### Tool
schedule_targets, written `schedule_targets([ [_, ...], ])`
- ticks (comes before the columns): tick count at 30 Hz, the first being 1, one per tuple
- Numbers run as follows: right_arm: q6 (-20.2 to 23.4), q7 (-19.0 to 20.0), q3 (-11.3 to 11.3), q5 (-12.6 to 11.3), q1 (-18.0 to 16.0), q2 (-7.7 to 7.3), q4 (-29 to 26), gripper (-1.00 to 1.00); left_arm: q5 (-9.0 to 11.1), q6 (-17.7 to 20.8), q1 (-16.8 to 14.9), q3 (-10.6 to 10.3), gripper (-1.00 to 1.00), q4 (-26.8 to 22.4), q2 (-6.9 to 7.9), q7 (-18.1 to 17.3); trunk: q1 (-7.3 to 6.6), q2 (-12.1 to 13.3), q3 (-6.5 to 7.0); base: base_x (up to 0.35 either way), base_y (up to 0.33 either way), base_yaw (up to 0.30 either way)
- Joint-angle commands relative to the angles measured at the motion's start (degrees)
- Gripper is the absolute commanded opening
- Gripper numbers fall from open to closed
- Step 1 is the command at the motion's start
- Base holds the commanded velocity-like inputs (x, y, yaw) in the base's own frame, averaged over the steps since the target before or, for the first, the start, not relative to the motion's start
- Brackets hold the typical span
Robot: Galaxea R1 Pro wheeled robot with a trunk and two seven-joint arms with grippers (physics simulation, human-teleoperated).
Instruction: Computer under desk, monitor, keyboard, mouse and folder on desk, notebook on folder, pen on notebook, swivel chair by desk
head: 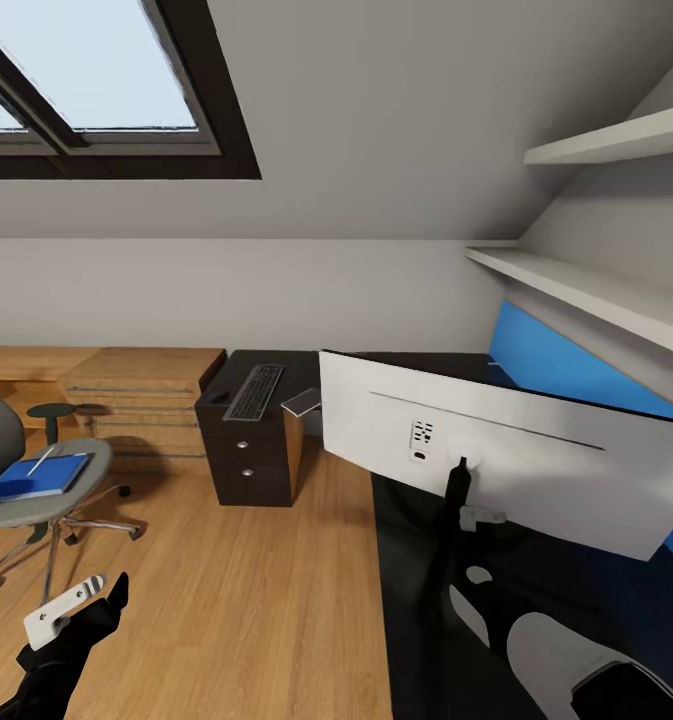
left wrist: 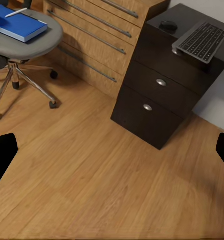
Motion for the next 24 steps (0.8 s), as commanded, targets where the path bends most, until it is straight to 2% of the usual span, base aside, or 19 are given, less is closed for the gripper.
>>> schedule_targets([
  [1, -0.3, -0.3, 1.0, -1.1, -0.1, -0.04, 0.0, -1.0, 0.5, 0.3, 0.0, 0.0, 1.0, -0.1, 0.03, 0.3, 0.0, -0.1, -0.12, -0.334, 0.0, 0.0],
  [10, -0.1, -0.3, 1.0, -1.1, 0.0, -0.04, 0.1, -1.0, 0.5, 0.2, 0.0, 0.0, 1.0, -0.1, 0.02, 0.4, 0.0, -0.1, -0.12, -0.335, -0.068, 0.0],
  [19, -0.3, -0.3, 1.0, -1.1, 0.0, -0.04, 0.0, -1.0, 0.5, 0.2, 0.0, 0.0, 1.0, -0.1, 0.02, 0.4, 0.0, -0.1, -0.12, -0.276, -0.231, 0.009],
  [24, -0.3, -0.3, 1.1, -1.0, -0.1, 0.02, 0.1, -1.0, 0.5, 0.3, 0.0, 0.0, 1.0, -0.1, 0.02, 0.5, 0.0, -0.1, -0.12, -0.247, -0.226, 0.169],
])
